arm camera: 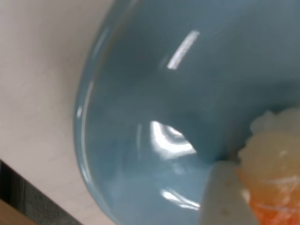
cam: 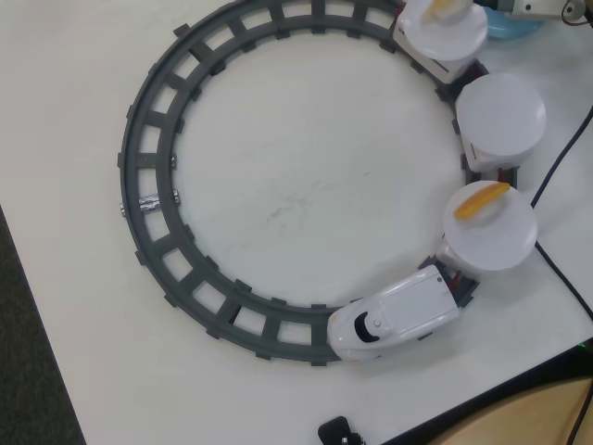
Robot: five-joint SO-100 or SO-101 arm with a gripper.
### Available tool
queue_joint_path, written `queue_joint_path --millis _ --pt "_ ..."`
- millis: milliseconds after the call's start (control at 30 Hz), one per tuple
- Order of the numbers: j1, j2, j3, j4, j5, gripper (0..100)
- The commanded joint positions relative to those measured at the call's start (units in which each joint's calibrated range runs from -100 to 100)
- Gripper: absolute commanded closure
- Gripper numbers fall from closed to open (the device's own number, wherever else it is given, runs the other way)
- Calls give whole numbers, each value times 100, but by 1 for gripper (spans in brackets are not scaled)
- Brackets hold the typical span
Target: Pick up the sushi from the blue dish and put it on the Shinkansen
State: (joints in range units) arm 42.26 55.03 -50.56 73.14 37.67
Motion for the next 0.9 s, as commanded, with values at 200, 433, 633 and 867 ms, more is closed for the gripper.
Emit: queue_joint_path --millis 200,433,633,867 --pt "61 -1382 47 418 -306 98" --pt "-230 -3127 101 1248 -715 98" --pt "-1163 -4104 505 2335 -736 98" --pt "-2395 -5750 2354 2446 -742 98"
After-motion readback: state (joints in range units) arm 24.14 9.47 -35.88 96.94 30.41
